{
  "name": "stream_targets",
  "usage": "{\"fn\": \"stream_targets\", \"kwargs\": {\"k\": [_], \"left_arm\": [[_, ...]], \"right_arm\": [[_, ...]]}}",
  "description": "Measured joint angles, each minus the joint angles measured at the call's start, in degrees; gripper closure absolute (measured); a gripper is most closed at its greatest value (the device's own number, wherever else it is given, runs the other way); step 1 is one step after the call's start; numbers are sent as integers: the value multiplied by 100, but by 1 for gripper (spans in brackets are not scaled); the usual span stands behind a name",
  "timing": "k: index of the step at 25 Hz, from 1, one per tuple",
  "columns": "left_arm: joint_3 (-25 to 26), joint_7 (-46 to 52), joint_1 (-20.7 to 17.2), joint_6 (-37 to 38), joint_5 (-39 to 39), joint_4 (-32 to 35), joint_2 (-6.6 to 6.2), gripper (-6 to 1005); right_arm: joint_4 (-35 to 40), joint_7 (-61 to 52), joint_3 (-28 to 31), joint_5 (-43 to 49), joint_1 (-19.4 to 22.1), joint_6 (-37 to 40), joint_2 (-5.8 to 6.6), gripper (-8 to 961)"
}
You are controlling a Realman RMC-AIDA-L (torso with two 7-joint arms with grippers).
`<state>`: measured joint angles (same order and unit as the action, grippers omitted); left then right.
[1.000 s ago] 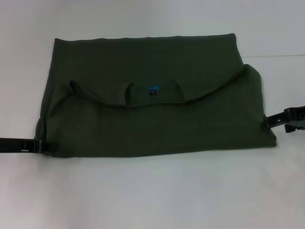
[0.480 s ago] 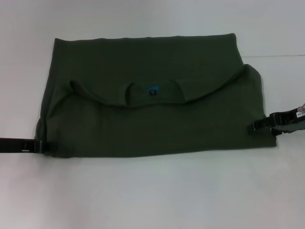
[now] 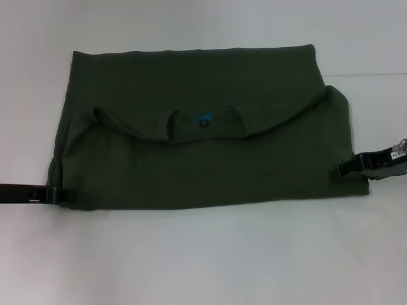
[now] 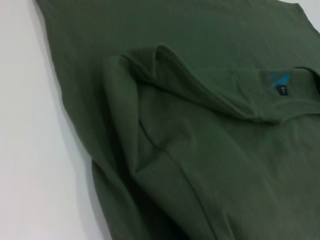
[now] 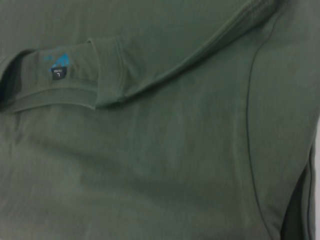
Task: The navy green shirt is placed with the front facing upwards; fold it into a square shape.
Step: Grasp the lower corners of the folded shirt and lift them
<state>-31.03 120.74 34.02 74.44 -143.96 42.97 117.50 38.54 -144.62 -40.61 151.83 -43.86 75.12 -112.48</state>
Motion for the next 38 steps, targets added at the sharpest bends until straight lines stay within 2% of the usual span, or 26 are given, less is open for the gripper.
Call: {"fn": "stream_targets", "kwargs": {"k": [5, 10, 15, 21, 29, 33, 38], "left_arm": [[0, 3, 7, 0, 0, 0, 0, 960], [0, 12, 8, 0, 0, 0, 0, 960], [0, 23, 8, 3, 0, 0, 0, 959], [7, 53, 23, 151, 0, 8, -8, 959], [82, 408, 3, 998, -247, 242, -108, 960], [191, 500, 18, 1911, -569, 338, -178, 960], [358, 491, 65, 3001, -1090, 387, -242, 959]], "right_arm": [[-3, 11, -80, 22, 0, 17, 0, 223], [-4, 16, -96, 25, 2, 20, 1, 433], [5, 27, -135, 29, 31, 20, 18, 689], [35, 173, -149, 31, 53, 85, 36, 900], [68, 626, -150, 44, 108, 1016, 158, 903], [74, 775, -156, 223, 198, 1653, 227, 903], [31, 1272, -168, 414, 244, 2447, 239, 904]]}}
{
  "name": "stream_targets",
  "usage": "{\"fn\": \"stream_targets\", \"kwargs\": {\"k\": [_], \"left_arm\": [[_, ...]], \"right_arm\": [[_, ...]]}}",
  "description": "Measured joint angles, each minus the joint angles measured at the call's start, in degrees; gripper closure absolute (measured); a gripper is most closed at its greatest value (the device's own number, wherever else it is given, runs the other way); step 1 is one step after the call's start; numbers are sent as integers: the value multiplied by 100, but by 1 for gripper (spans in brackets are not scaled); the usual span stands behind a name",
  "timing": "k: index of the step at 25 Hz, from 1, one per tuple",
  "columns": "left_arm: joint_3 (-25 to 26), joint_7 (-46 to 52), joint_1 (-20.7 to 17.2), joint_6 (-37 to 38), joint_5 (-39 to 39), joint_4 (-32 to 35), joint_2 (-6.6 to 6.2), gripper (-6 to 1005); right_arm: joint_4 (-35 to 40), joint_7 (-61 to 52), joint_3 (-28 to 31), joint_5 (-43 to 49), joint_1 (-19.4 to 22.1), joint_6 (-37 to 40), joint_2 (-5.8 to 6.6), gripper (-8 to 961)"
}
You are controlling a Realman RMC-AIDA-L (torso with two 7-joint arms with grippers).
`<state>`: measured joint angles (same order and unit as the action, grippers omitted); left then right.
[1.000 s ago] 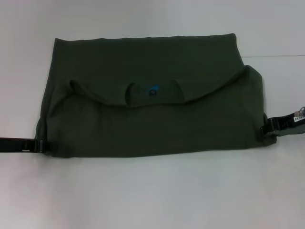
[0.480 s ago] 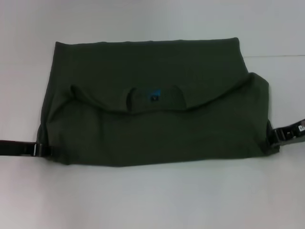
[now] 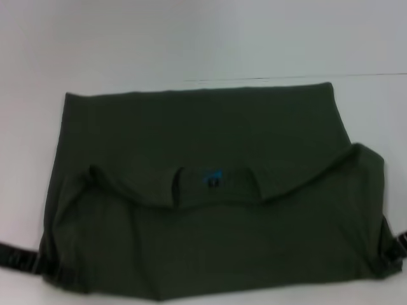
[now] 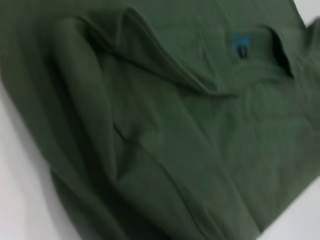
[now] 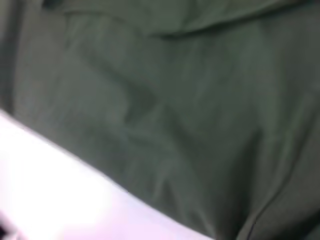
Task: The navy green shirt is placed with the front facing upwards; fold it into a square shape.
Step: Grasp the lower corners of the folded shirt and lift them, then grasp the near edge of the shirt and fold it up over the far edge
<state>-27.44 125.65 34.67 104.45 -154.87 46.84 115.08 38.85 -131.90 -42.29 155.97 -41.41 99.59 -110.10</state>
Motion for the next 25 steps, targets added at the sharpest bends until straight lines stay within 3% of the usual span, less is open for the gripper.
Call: {"fn": "stream_targets", "kwargs": {"k": [5, 9, 12, 18, 21, 25], "left_arm": [[-43, -32, 13, 1001, -380, 9, -11, 960], [-237, 69, -27, 1207, -427, -1, 37, 959], [-301, 80, -56, 1299, -446, -11, 55, 959], [-302, 75, -25, 1353, -485, -19, 52, 960], [65, 43, 67, 1329, -351, -27, -23, 959], [679, 44, 155, 1205, -161, -27, -140, 959]], "right_arm": [[-18, 461, -301, 97, 14, 630, -158, 903], [-19, 604, -630, 121, 70, 834, -329, 903], [-18, 655, -757, 124, 112, 910, -383, 903], [-3, 663, -696, 101, 136, 944, -350, 903], [16, 688, -453, 78, 138, 949, -316, 903], [23, 746, 273, -40, 125, 955, -114, 903]]}}
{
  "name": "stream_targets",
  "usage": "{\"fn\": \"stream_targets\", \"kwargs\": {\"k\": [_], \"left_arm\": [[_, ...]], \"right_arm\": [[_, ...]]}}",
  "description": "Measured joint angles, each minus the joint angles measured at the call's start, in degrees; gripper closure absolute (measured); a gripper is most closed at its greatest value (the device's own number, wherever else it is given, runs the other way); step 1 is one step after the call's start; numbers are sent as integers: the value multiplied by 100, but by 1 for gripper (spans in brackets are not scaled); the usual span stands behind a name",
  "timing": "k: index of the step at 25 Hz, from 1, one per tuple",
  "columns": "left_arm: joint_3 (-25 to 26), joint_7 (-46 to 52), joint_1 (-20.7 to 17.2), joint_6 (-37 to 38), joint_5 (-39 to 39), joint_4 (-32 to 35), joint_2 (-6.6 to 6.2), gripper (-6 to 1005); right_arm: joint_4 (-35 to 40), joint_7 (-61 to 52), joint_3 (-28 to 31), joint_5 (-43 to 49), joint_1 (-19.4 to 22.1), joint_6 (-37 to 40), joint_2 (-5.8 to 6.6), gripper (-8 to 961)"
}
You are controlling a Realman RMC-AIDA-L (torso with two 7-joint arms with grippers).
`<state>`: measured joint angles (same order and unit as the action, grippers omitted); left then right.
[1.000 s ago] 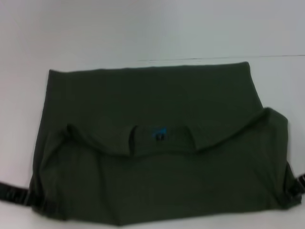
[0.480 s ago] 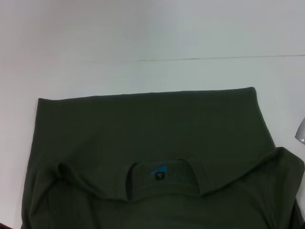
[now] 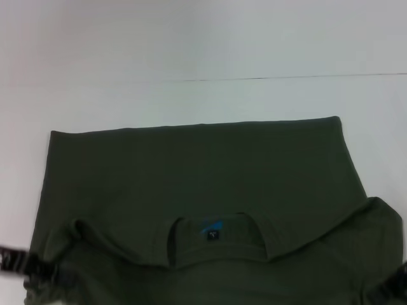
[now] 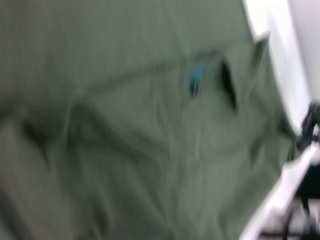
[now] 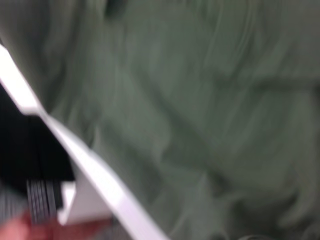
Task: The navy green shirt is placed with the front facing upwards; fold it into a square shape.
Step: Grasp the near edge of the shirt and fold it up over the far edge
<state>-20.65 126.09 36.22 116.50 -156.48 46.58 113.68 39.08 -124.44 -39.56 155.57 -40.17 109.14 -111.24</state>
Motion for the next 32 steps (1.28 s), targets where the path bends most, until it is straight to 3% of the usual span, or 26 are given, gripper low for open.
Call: {"fn": "stream_targets", "kwargs": {"k": [4, 7, 12, 16, 18, 20, 21, 26, 32], "left_arm": [[679, 37, 55, -291, 272, 6, -111, 959], [916, 69, 48, -479, 643, 3, -132, 960], [1186, 261, 0, -1135, 1397, -51, -136, 960], [1180, 347, -60, -1783, 1692, -108, -89, 960], [1179, 329, -64, -2161, 1763, -208, -44, 960], [1172, 283, -73, -2478, 1891, -297, 17, 959], [1162, 257, -88, -2589, 1978, -327, 46, 959], [1150, 112, -153, -3026, 2356, -475, 142, 960], [1145, -9, -169, -3540, 2493, -645, 244, 960]], "right_arm": [[-173, -91, 938, -115, 6, -180, 391, 903], [-246, -201, 1570, -216, 23, -464, 600, 903], [-545, -387, 2007, -697, 39, -1304, 741, 903], [-839, -353, 1985, -1154, 38, -2133, 700, 903], [-947, -324, 1977, -1366, 38, -2620, 615, 904], [-963, -184, 1977, -1674, 37, -3187, 423, 904], [-963, -184, 1977, -1674, 37, -3187, 423, 904], [-961, 19, 1967, -2107, -13, -3783, 195, 904], [-988, 36, 1953, -2503, -179, -4298, 127, 904]]}}
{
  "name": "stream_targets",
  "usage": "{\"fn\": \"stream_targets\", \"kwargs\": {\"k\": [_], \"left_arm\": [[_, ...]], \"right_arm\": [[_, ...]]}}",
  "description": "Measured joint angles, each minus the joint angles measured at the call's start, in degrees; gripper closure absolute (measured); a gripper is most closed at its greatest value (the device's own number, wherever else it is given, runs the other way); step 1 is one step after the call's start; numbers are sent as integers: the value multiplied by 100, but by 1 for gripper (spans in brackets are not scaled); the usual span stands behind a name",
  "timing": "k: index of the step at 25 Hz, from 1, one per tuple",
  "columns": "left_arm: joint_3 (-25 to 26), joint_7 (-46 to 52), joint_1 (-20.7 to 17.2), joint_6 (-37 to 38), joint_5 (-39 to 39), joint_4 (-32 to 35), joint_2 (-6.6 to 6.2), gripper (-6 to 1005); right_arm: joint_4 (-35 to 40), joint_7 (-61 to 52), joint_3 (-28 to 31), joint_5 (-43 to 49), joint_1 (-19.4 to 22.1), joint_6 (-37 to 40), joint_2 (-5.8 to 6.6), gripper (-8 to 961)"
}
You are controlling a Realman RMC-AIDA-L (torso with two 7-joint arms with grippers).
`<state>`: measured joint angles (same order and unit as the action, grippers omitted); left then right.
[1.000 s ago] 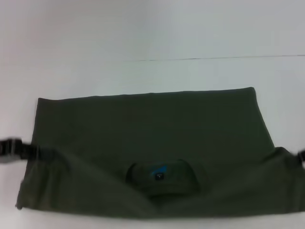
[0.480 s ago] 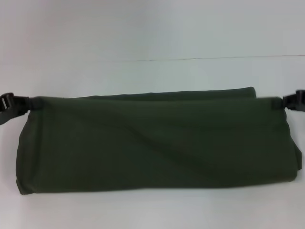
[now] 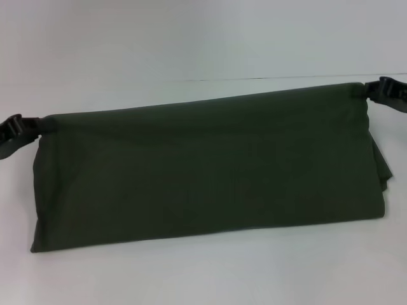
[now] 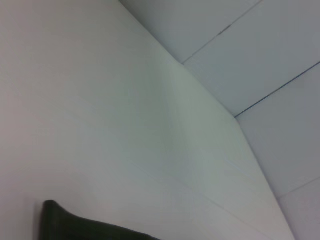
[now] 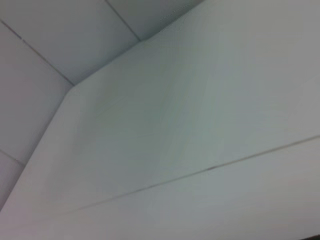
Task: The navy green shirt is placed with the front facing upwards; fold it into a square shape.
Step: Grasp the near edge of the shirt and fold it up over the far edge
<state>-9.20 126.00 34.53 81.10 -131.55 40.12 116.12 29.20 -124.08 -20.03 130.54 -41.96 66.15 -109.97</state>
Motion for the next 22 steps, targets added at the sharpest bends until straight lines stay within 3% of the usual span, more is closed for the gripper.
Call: {"fn": "stream_targets", "kwargs": {"k": [12, 22], "left_arm": [[-143, -355, 93, -1062, 289, -159, 337, 959], [-144, -993, 201, -1918, 668, -423, 615, 907]], "right_arm": [[-47, -2, -580, -26, -263, -1314, -454, 904], [-86, 127, -796, -30, -309, -1919, -664, 904]]}}
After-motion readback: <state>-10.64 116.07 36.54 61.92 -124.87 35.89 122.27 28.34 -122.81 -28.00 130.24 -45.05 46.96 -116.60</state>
